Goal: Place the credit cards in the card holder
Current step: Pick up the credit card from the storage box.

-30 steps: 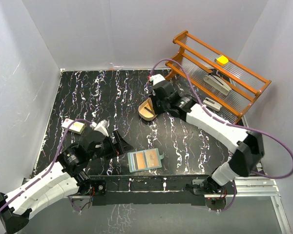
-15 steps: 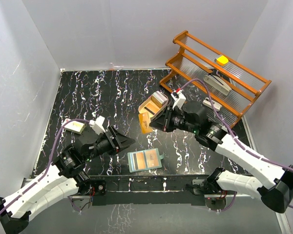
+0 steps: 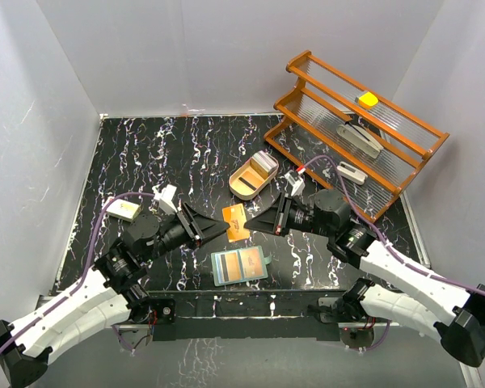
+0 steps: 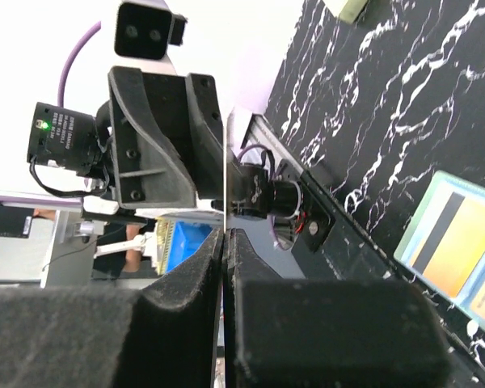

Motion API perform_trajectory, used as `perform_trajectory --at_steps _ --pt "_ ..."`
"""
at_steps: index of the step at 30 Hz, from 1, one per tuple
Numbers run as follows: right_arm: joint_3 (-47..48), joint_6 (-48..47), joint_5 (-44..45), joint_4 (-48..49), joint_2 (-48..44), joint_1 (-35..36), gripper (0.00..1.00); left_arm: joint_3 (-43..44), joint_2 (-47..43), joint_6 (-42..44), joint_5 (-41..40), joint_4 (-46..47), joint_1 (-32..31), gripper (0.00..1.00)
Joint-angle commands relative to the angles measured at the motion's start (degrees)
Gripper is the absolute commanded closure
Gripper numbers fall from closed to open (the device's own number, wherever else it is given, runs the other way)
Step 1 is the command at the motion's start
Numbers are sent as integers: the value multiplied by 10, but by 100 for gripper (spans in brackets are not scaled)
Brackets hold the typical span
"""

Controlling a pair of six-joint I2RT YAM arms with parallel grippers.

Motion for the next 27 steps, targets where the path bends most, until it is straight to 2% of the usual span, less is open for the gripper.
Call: perform_trajectory --at_steps 1,13,15,18,20,22,27 --pt "-34 60 -36 101 -17 2 100 -23 -8 -26 13 87 -3 67" --pt "-58 76 -45 111 -31 3 100 -39 -9 -30 10 94 -2 83" --pt "-59 74 -44 102 -28 3 100 -40 -10 -29 10 90 -3 87" --pt "-57 72 -43 88 -24 3 100 -48 -14 -33 8 88 -3 100" --pt "-54 65 -35 72 -27 3 100 -49 -18 -31 5 79 -3 100" --pt "-51 57 -25 51 -31 2 96 -47 -22 -27 1 65 -3 100" --pt "-47 39 -3 2 -39 3 76 -42 -29 -10 -6 34 -2 100"
